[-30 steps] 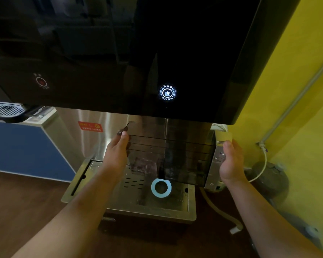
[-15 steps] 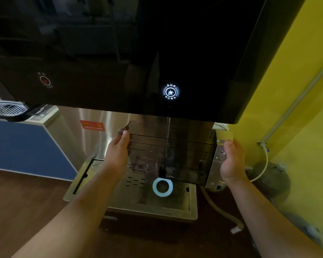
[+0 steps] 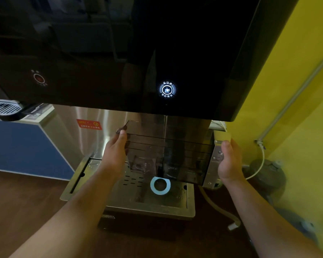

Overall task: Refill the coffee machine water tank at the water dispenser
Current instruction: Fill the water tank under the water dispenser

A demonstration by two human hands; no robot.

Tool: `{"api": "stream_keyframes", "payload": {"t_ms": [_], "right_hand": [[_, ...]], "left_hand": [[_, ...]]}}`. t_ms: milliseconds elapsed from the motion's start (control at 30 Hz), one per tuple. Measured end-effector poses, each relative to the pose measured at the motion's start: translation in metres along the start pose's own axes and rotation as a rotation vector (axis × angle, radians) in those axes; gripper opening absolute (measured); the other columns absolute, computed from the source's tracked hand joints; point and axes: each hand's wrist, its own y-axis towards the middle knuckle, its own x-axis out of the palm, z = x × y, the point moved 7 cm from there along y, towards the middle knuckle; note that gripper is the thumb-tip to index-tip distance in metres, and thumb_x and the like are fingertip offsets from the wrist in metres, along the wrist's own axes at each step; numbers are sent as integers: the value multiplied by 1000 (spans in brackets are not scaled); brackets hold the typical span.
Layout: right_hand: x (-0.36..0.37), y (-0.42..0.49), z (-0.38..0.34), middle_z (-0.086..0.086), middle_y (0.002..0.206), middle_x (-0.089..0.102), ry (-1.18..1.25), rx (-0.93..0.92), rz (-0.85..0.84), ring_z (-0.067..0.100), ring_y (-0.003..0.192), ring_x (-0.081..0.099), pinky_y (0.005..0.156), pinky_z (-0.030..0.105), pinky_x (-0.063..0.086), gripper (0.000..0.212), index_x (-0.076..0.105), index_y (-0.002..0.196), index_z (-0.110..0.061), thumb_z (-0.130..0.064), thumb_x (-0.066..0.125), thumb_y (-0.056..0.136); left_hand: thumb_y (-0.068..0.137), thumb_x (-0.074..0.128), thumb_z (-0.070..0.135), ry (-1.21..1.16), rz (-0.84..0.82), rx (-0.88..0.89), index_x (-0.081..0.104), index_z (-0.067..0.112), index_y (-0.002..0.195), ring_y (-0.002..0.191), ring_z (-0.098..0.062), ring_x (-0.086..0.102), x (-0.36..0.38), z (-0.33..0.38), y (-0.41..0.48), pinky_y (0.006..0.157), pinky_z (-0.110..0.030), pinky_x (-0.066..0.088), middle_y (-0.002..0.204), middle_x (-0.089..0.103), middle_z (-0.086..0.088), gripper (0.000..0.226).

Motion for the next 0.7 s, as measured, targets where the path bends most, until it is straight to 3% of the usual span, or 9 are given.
{"api": "stream_keyframes", "payload": {"t_ms": [400,567,700], "right_hand": [[-4,-4,4,-24,56,49,10,15,21,-6,54,41,57,9,34,26,54,62,-42,-40,41,85],[-4,-2,3,-26,58,52,18,9,18,-8,56,44,58,9,36,17,47,69,-37,-39,40,84],[-2,0,0,-24,54,48,20,-4,-3,-5,53,40,55,10,33,31,54,59,-44,-38,39,85]], "left_hand": [[106,30,28,20,-24,-9,56,36,94,66,12,67,1,-3,-2,61,-9,48,66,71,25,29],[106,31,28,26,-17,-9,56,35,93,64,11,67,1,-3,-1,56,-7,49,65,71,25,29],[106,31,29,31,-17,-7,56,35,92,64,11,67,1,-3,0,57,-7,48,64,71,25,29]]}}
